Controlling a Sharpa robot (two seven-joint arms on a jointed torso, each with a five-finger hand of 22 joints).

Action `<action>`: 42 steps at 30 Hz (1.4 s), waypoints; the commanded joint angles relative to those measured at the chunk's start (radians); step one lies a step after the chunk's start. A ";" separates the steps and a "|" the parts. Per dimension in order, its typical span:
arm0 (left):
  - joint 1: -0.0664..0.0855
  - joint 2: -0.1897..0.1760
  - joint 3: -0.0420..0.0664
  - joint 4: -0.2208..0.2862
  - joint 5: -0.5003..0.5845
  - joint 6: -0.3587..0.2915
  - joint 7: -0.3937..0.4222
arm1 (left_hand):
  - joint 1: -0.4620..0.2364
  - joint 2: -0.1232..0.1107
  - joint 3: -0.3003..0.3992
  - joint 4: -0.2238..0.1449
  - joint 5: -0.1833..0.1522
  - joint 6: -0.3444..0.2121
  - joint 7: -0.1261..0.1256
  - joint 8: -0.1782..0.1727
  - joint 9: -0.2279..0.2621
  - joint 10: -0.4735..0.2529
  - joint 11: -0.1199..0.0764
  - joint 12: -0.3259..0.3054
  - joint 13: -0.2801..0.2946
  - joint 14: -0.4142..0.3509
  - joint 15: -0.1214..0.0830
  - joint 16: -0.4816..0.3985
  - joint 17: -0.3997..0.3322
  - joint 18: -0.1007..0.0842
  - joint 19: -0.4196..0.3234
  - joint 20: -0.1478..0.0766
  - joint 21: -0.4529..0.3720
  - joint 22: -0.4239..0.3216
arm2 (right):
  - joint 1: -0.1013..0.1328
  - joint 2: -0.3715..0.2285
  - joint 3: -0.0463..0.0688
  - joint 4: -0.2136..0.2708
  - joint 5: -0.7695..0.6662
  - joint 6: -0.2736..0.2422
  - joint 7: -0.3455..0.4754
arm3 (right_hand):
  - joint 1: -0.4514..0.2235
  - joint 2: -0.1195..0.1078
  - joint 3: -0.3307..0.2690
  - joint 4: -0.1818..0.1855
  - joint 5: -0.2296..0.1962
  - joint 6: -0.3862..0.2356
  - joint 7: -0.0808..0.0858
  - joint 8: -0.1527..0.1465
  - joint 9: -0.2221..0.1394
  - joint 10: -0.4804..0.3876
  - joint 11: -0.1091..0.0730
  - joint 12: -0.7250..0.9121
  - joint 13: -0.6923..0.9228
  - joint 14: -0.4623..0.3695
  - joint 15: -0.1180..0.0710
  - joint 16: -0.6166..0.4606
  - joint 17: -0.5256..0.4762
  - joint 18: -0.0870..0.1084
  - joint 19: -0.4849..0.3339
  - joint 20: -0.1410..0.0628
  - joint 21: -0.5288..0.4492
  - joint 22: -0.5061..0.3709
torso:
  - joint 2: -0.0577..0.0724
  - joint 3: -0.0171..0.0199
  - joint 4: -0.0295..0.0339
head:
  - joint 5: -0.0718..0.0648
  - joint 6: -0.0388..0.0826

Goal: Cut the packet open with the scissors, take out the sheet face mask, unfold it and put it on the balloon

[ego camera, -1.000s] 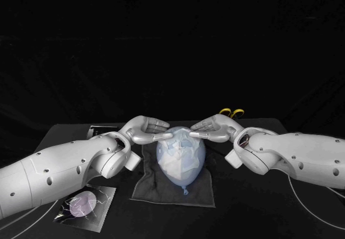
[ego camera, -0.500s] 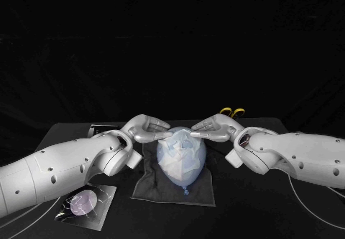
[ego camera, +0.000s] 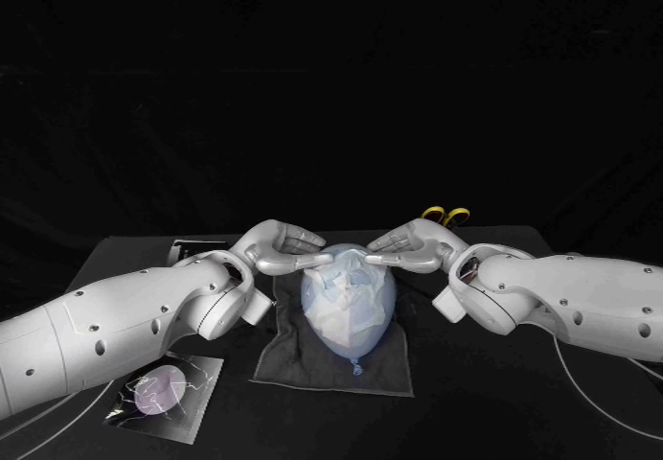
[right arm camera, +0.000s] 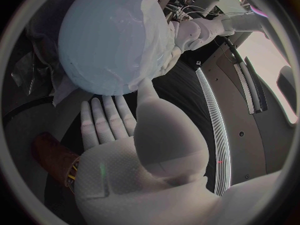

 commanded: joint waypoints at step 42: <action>0.001 0.007 0.002 0.002 -0.058 -0.055 -0.053 | 0.105 0.034 0.114 -0.007 -0.001 0.060 0.068 0.020 0.000 0.043 -0.015 0.013 0.002 0.066 -0.015 0.030 0.003 0.030 0.005 0.001 -0.002 0.003 | -0.004 0.003 -0.002 0.008 -0.003 0.019 -0.013 | 0.017 0.006 0.000 -0.016 -0.007 0.009 0.069 0.008 0.002 0.012 0.000 0.005 0.001 0.011 -0.002 0.005 0.002 0.004 0.004 0.001 0.004 -0.002 | 0.000 0.0006 -0.0001 | -0.003 -0.011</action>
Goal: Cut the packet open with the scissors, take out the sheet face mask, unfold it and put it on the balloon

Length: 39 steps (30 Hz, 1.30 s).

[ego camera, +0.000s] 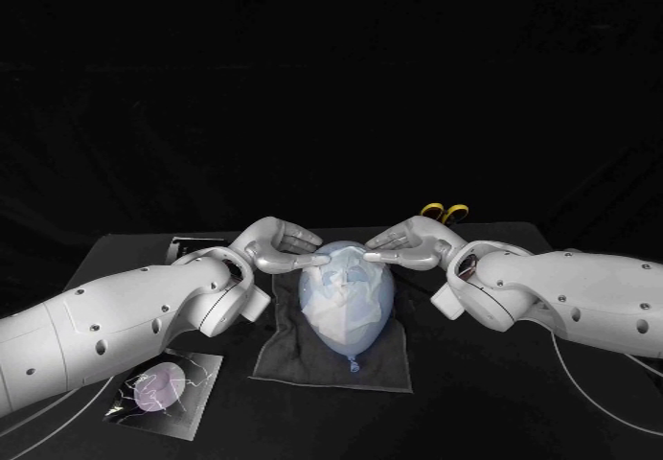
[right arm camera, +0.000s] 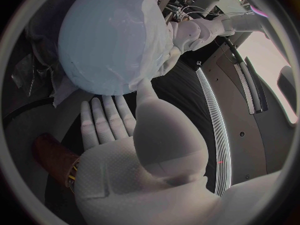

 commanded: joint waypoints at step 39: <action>0.000 -0.010 0.002 -0.003 0.080 0.003 0.016 | -0.132 0.049 0.068 -0.006 -0.005 0.122 0.037 0.022 -0.015 0.085 -0.027 -0.012 -0.002 0.058 -0.023 0.020 0.003 0.022 0.023 0.001 0.010 0.001 | -0.003 -0.001 -0.002 0.005 -0.010 0.003 -0.008 | 0.080 0.068 0.062 -0.071 -0.008 0.039 0.049 0.031 0.008 0.053 -0.019 0.007 0.002 0.096 -0.014 0.030 0.014 0.019 0.064 0.000 0.023 0.005 | 0.000 0.0002 0.0004 | -0.003 0.003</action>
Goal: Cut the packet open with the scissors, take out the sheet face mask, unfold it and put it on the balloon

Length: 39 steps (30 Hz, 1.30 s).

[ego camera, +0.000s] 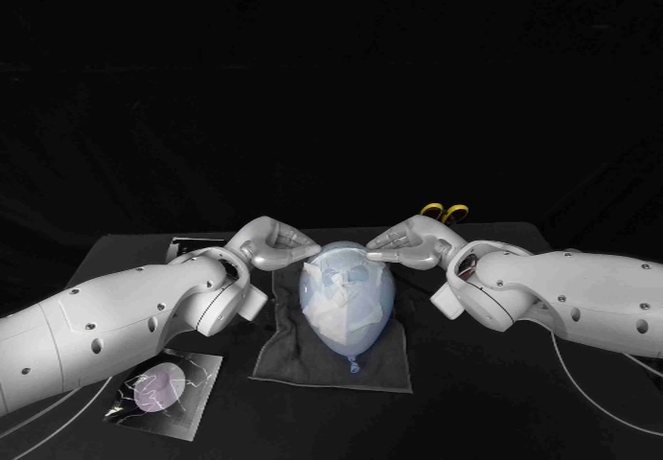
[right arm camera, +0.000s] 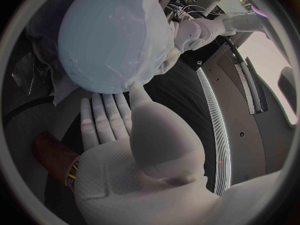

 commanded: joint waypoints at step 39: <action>0.001 0.005 0.001 -0.004 0.001 0.018 0.009 | 0.147 0.025 -0.130 -0.013 -0.001 0.002 -0.008 -0.008 -0.013 0.034 -0.019 0.025 0.006 0.078 -0.022 0.012 0.008 -0.093 0.066 0.000 0.030 0.010 | -0.004 0.003 -0.002 0.007 -0.005 0.020 -0.004 | -0.014 -0.002 -0.001 0.005 -0.004 0.001 0.042 0.004 0.000 0.009 0.002 -0.001 -0.001 -0.006 0.001 0.002 -0.001 0.009 0.007 0.001 0.002 -0.003 | 0.000 0.0007 -0.0011 | 0.006 -0.008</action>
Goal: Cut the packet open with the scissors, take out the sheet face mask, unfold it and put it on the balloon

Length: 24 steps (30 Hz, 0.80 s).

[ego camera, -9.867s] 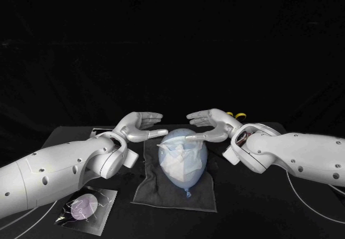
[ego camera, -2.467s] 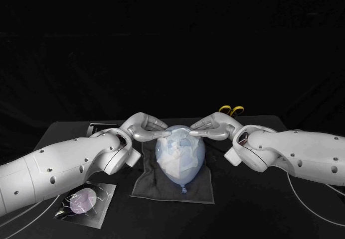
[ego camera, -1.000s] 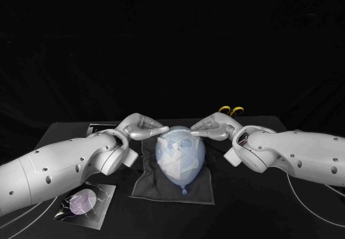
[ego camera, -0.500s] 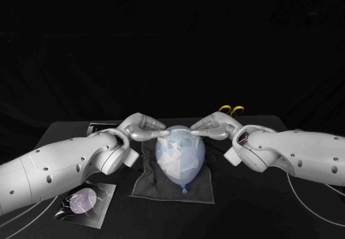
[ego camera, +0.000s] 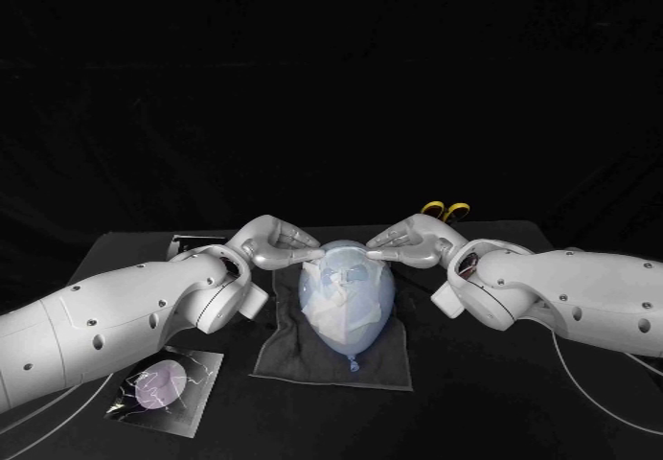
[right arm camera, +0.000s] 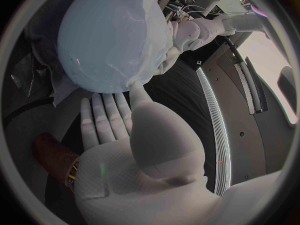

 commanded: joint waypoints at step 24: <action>0.000 -0.018 0.001 0.002 0.093 -0.035 0.065 | -0.207 -0.030 0.106 0.014 -0.001 0.020 0.008 0.005 0.004 0.032 0.004 -0.020 -0.005 0.002 0.006 -0.038 0.026 -0.010 0.008 -0.001 -0.004 -0.011 | -0.003 0.002 -0.002 0.002 -0.007 0.017 -0.003 | -0.011 -0.001 -0.002 0.004 -0.004 0.002 0.042 0.005 0.000 0.007 -0.001 -0.001 0.002 -0.005 0.001 0.003 0.000 0.011 0.008 0.001 0.002 -0.001 | 0.000 -0.0009 0.0012 | 0.002 0.000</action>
